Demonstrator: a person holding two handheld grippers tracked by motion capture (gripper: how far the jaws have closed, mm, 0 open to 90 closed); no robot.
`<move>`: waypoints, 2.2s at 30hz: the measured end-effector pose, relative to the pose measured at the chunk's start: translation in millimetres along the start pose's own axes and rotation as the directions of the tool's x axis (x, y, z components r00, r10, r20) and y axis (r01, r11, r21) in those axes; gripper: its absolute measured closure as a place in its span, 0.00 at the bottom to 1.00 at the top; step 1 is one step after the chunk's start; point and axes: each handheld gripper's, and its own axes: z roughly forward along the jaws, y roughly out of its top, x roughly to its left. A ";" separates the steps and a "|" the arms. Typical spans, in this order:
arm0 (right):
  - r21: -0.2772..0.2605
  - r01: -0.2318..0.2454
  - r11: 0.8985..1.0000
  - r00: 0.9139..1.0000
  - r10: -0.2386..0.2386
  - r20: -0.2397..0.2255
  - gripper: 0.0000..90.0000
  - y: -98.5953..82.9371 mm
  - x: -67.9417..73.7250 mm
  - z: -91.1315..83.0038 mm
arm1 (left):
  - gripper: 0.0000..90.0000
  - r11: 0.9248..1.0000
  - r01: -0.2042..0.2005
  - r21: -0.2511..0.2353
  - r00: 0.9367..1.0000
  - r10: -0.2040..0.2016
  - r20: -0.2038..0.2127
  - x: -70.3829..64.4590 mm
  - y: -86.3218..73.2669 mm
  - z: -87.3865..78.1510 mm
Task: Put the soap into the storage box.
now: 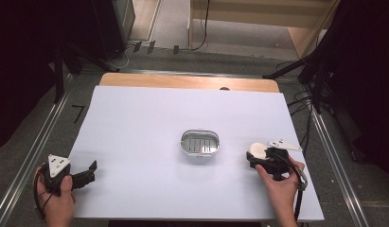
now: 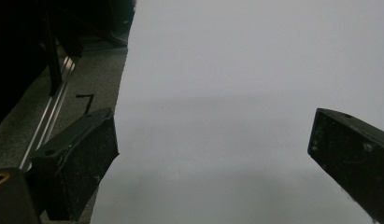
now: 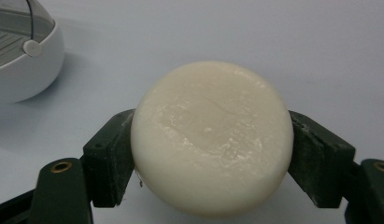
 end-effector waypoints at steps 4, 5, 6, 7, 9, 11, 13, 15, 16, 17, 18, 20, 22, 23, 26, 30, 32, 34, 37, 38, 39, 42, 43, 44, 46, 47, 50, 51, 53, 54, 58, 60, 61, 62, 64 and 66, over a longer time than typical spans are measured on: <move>-0.004 0.010 1.000 1.000 -0.010 -0.014 0.27 3.5 7.0 2.5 | 0.02 1.000 -0.001 -0.001 1.000 0.001 0.001 0.1 0.0 -0.2; -0.004 0.010 1.000 1.000 -0.010 -0.014 0.27 3.5 7.0 2.5 | 0.02 1.000 0.001 -0.004 1.000 -0.001 0.001 0.1 -0.1 -0.1; -0.002 0.017 1.000 1.000 -0.017 -0.019 0.27 5.3 9.5 3.0 | 0.02 1.000 0.001 -0.004 1.000 -0.001 0.000 0.1 -0.1 -0.1; -0.002 0.017 1.000 1.000 -0.017 -0.019 0.27 5.3 9.5 3.0 | 0.02 1.000 0.001 -0.004 1.000 -0.001 0.000 0.1 -0.2 -0.1; -0.005 0.021 1.000 1.000 -0.021 -0.021 0.27 7.7 12.1 3.1 | 0.02 1.000 0.001 -0.003 1.000 -0.001 0.001 0.1 -0.1 0.0; -0.006 0.020 1.000 0.999 -0.020 -0.029 0.27 10.2 14.8 3.0 | 0.02 1.000 0.000 0.000 1.000 0.000 0.003 0.1 0.0 0.0; -0.009 0.029 1.000 0.999 -0.029 -0.034 0.27 12.6 17.8 3.0 | 0.02 1.000 -0.001 0.001 1.000 0.001 0.003 0.1 0.0 0.0; -0.010 0.038 0.999 0.998 -0.038 -0.043 0.27 16.3 23.0 3.3 | 0.02 1.000 -0.001 0.000 1.000 0.001 0.004 0.1 0.0 0.0; -0.011 0.042 0.999 0.998 -0.042 -0.046 0.27 17.5 24.6 3.2 | 0.02 1.000 0.000 0.000 1.000 0.000 0.004 0.1 0.0 0.0; -0.012 0.049 0.999 0.998 -0.049 -0.047 0.27 18.7 26.1 3.3 | 0.02 1.000 0.000 -0.001 1.000 0.000 0.004 0.2 0.0 0.0; -0.012 0.049 0.999 0.998 -0.049 -0.047 0.27 18.7 26.1 3.3 | 0.02 1.000 0.000 0.000 1.000 0.000 0.003 0.3 0.0 0.0; -0.013 0.057 0.998 0.997 -0.057 -0.057 0.27 22.1 31.0 3.8 | 0.02 1.000 -0.001 0.000 1.000 0.001 0.004 0.3 0.0 0.0; -0.014 0.059 0.998 0.996 -0.060 -0.063 0.27 23.2 32.3 4.1 | 0.02 1.000 0.001 -0.002 1.000 0.000 0.004 0.3 0.0 0.1; -0.017 0.061 0.998 0.996 -0.062 -0.064 0.27 24.2 33.3 4.4 | 0.02 1.000 0.001 -0.001 1.000 -0.001 0.004 0.3 0.0 0.2; -0.015 0.064 0.998 0.995 -0.065 -0.071 0.27 28.0 38.2 5.6 | 0.02 1.000 0.001 0.001 1.000 -0.001 0.005 0.3 0.1 0.1; -0.017 0.070 0.997 0.994 -0.071 -0.082 0.27 31.4 43.0 7.1 | 0.02 1.000 -0.001 0.003 1.000 0.001 0.006 0.2 0.1 0.2; -0.018 0.071 0.997 0.994 -0.072 -0.083 0.27 32.3 44.3 7.5 | 0.02 1.000 -0.003 0.004 1.000 0.003 0.005 0.0 0.2 0.2; -0.019 0.073 0.997 0.993 -0.075 -0.087 0.27 33.9 46.7 8.2 | 0.02 1.000 -0.004 0.005 1.000 0.004 0.006 0.0 0.2 0.3; -0.019 0.076 0.997 0.992 -0.077 -0.098 0.27 36.1 50.2 9.6 | 0.02 1.000 -0.005 0.005 1.000 0.005 0.006 0.1 0.3 0.3; -0.020 0.078 0.997 0.992 -0.079 -0.101 0.27 36.7 51.4 10.3 | 0.02 1.000 -0.005 0.006 1.000 0.005 0.005 0.1 0.3 0.3; -0.017 0.080 0.997 0.992 -0.081 -0.099 0.27 37.4 52.9 10.7 | 0.02 1.000 -0.004 0.006 1.000 0.004 0.006 0.0 0.3 0.3; -0.018 0.084 0.996 0.991 -0.086 -0.106 0.27 39.7 56.2 11.3 | 0.02 1.000 -0.004 0.006 1.000 0.004 0.006 0.0 0.3 0.5; -0.021 0.087 0.996 0.990 -0.089 -0.106 0.27 40.6 57.0 11.4 | 0.02 1.000 -0.005 0.006 1.000 0.005 0.007 0.0 0.3 0.5; -0.023 0.086 0.996 0.990 -0.089 -0.110 0.27 42.4 59.3 11.7 | 0.02 1.000 -0.005 0.006 1.000 0.005 0.005 0.0 0.3 0.5; -0.023 0.089 0.996 0.989 -0.091 -0.115 0.27 44.0 61.7 12.1 | 0.02 1.000 -0.005 0.006 1.000 0.005 0.006 0.0 0.3 0.6; -0.023 0.089 0.996 0.989 -0.091 -0.115 0.27 44.0 61.7 12.1 | 0.02 1.000 -0.005 0.006 1.000 0.005 0.006 0.0 0.3 0.6; -0.027 0.092 0.995 0.989 -0.095 -0.117 0.27 46.2 65.1 12.9 | 0.02 1.000 -0.004 0.005 1.000 0.004 0.007 0.0 0.2 0.8; -0.029 0.093 0.995 0.988 -0.096 -0.120 0.27 47.0 66.2 13.3 | 0.02 1.000 -0.004 0.005 1.000 0.004 0.006 0.0 0.2 0.8; -0.031 0.092 0.995 0.987 -0.095 -0.126 0.27 48.5 68.7 14.2 | 0.02 1.000 -0.005 0.006 1.000 0.005 0.005 -0.1 0.3 0.5; -0.031 0.092 0.995 0.987 -0.095 -0.126 0.27 48.5 68.7 14.2 | 0.02 1.000 -0.005 0.006 1.000 0.005 0.006 0.0 0.3 0.4; -0.030 0.098 0.995 0.986 -0.101 -0.129 0.27 50.4 71.6 15.2 | 0.02 1.000 -0.004 0.006 1.000 0.004 0.007 0.1 0.3 0.5; -0.030 0.101 0.994 0.986 -0.104 -0.133 0.27 51.4 73.7 15.5 | 0.02 1.000 -0.004 0.006 1.000 0.004 0.008 0.1 0.3 0.5; -0.031 0.104 0.994 0.985 -0.107 -0.135 0.27 51.9 74.8 15.7 | 0.02 1.000 -0.004 0.006 1.000 0.004 0.008 0.1 0.3 0.5; -0.032 0.107 0.994 0.985 -0.110 -0.135 0.27 52.4 75.9 15.9 | 0.02 1.000 -0.004 0.006 1.000 0.004 0.008 0.1 0.3 0.5; -0.032 0.107 0.994 0.984 -0.110 -0.139 0.27 53.2 78.4 16.3 | 0.02 1.000 -0.004 0.006 1.000 0.004 0.008 0.1 0.3 0.5; -0.031 0.107 0.994 0.983 -0.110 -0.145 0.27 53.7 81.3 17.0 | 0.02 1.000 -0.004 0.006 1.000 0.004 0.009 0.2 0.3 0.6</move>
